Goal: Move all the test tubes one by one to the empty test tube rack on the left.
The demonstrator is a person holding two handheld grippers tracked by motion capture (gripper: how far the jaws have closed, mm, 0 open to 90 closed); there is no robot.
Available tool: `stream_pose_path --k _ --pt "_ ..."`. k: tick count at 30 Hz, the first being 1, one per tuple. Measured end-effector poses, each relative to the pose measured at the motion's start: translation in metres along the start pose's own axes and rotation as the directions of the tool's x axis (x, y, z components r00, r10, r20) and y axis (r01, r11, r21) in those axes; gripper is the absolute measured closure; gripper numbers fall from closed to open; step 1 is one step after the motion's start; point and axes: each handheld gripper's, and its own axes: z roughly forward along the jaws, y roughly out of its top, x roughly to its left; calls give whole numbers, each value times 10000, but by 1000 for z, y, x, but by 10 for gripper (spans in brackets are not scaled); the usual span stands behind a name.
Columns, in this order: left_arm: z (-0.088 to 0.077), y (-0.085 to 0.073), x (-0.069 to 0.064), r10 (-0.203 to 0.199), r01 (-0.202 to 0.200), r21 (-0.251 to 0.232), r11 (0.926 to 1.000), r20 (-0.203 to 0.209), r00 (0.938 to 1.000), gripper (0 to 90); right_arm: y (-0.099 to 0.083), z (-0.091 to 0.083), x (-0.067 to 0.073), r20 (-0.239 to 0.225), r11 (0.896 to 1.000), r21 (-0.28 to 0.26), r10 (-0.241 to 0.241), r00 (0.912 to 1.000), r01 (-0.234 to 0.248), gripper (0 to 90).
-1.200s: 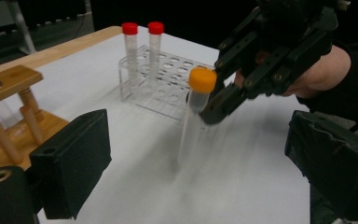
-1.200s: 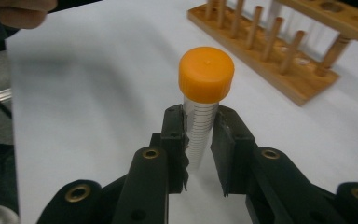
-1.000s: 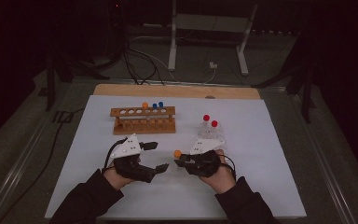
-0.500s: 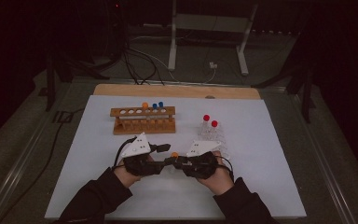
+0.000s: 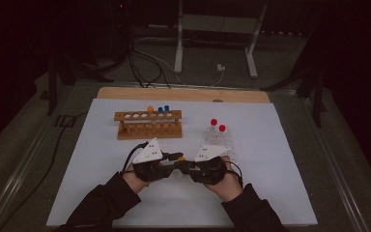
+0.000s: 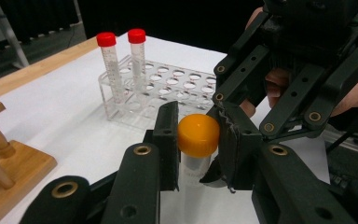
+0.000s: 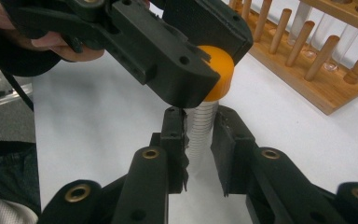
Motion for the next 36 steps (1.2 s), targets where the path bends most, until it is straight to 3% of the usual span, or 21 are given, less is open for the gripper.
stream_pose_path --k 7,16,25,32,36 --pt "-3 1 2 20 -22 -80 10000 -262 9997 720 0 -5 -1 43 9992 -358 161 9999 -159 710" --pt "-19 0 17 -82 82 -4 10000 -937 9956 721 -3 -14 -3 96 9970 -678 383 9992 -376 498" --pt "-41 0 47 -457 439 -137 9989 -1921 9803 721 -3 -18 -3 19 9904 -1156 761 9971 -754 227" --pt "-53 10 65 -409 354 -259 9990 -2635 9638 721 -3 -19 -3 -53 9863 -1377 910 9958 -908 43" --pt "-59 16 78 -439 369 -289 9989 -3006 9527 720 -3 -21 -4 -231 9858 -1384 924 9954 -948 17"
